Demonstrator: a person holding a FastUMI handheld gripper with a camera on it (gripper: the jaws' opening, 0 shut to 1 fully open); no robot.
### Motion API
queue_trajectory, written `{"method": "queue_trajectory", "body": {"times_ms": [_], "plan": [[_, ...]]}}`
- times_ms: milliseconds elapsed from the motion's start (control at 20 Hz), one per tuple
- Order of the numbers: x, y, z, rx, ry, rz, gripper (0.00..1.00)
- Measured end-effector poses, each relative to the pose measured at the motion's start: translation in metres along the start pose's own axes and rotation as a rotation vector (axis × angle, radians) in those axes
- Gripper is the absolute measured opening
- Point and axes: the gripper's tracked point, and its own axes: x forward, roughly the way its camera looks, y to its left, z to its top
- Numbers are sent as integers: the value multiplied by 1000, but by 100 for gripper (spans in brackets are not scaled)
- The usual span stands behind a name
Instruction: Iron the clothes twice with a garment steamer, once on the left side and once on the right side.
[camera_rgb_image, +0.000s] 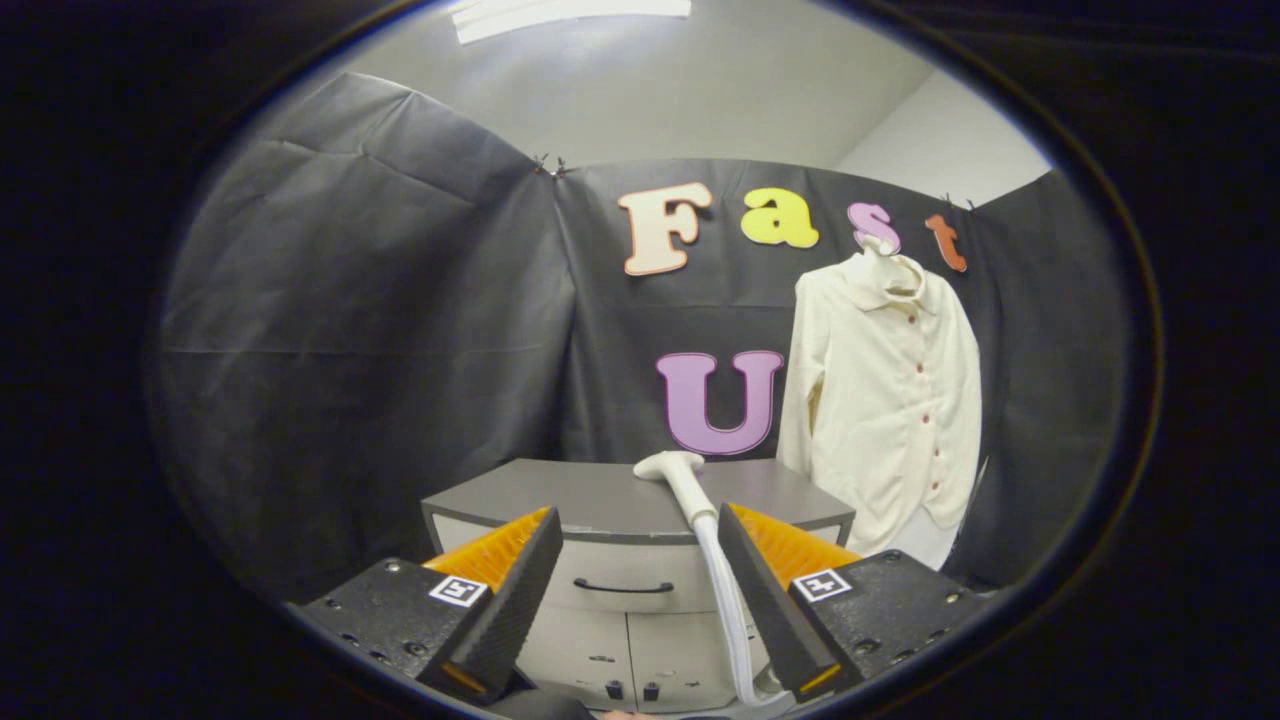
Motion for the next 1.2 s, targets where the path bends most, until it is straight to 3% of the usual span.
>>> {"method": "queue_trajectory", "body": {"times_ms": [450, 1200], "plan": [[64, -14, -14, -12, 52, -3, 95], [182, -42, -61, -45, 256, -6, 93]]}}
